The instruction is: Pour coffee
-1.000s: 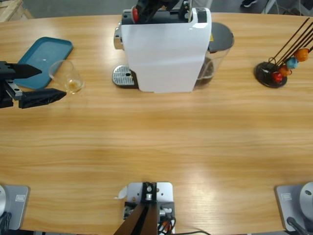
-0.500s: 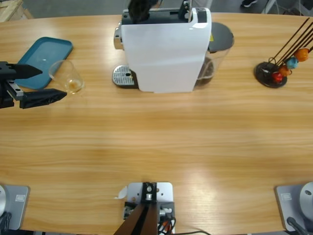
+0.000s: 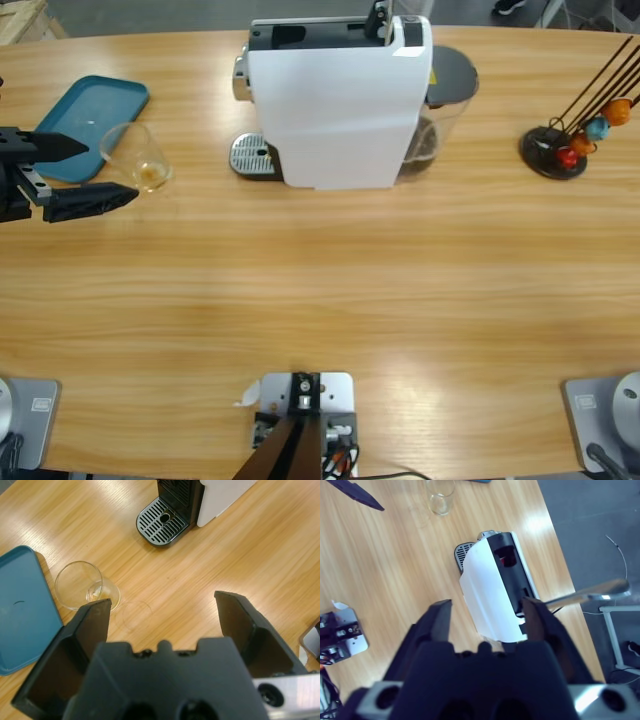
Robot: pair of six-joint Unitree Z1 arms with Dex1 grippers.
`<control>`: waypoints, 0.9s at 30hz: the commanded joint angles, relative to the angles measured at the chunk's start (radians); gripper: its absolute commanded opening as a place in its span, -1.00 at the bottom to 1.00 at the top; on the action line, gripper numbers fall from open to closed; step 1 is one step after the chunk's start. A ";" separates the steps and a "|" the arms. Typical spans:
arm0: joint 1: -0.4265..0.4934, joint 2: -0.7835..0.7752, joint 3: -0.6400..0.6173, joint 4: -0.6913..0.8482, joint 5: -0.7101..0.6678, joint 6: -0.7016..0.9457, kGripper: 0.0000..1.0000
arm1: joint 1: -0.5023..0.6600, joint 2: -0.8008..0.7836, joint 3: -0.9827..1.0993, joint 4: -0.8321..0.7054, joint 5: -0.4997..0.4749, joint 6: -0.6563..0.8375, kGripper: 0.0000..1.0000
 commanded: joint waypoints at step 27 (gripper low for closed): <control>-0.007 0.037 0.011 0.004 0.001 -0.007 0.81 | -0.145 -0.120 0.317 -0.253 -0.204 0.192 -1.00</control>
